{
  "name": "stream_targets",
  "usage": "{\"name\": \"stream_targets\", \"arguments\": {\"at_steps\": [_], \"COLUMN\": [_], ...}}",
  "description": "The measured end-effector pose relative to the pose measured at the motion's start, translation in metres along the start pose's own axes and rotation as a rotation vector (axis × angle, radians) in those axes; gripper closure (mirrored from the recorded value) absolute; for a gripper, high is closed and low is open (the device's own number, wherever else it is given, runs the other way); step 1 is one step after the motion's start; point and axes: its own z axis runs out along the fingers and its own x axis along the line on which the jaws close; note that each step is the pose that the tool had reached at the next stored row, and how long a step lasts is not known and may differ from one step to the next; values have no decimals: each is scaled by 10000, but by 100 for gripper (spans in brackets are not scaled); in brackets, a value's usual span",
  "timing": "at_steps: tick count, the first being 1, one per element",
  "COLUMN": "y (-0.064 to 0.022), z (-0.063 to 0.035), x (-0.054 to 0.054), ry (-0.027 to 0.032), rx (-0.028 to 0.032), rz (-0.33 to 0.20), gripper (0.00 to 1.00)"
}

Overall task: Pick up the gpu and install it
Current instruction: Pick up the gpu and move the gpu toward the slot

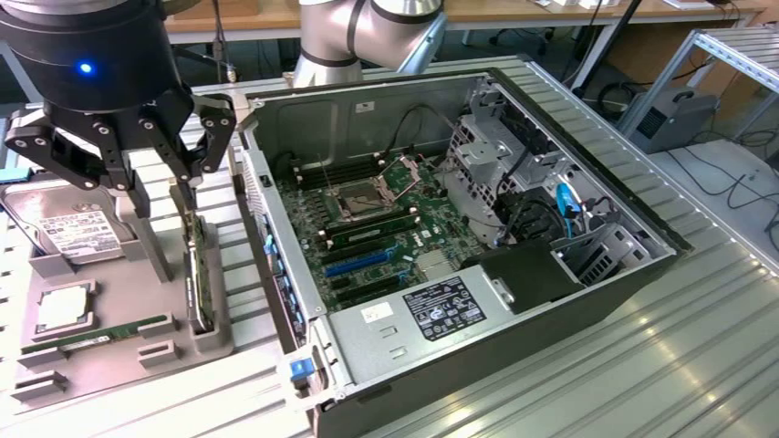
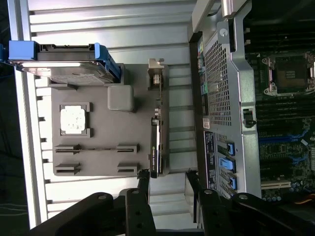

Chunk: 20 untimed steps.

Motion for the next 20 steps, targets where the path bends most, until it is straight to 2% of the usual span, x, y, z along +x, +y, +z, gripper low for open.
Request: {"name": "stream_targets", "arguments": {"at_steps": [20], "y": [-3], "z": [67], "x": [2], "ry": [0], "rx": [0], "rz": [0], "gripper": [58]}}
